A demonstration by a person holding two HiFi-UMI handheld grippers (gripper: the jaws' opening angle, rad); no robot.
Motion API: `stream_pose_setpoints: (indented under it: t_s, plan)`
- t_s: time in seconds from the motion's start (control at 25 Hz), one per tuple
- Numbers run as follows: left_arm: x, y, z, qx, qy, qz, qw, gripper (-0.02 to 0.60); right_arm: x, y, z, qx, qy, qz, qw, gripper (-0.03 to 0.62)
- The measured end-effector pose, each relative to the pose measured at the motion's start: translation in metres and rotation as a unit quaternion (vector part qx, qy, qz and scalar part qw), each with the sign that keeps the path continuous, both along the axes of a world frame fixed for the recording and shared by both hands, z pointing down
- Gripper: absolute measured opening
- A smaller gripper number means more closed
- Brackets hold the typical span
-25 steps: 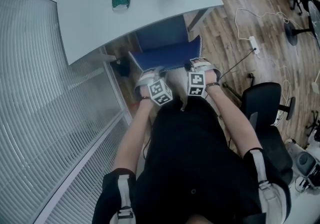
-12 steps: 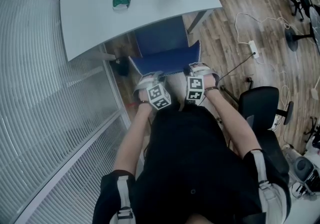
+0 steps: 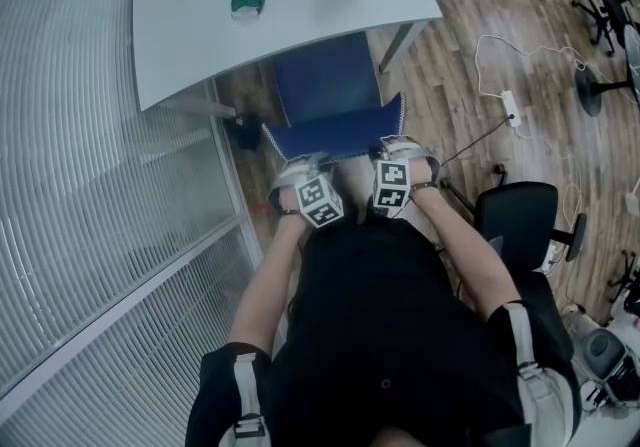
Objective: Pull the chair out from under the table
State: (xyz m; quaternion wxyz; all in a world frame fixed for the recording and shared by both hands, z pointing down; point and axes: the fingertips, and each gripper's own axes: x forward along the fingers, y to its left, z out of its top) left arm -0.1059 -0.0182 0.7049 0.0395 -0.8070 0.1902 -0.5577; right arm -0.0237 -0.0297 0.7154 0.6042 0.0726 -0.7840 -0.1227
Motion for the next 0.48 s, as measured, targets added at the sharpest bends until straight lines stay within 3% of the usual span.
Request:
stream_pose_setpoints:
  t_s: [0.48]
  plan:
    - [0.028,0.049,-0.017,0.0,0.003,-0.037,0.9993,0.074,0.026,0.047,-0.016,-0.009,-0.014,-0.013,1.0,0.074]
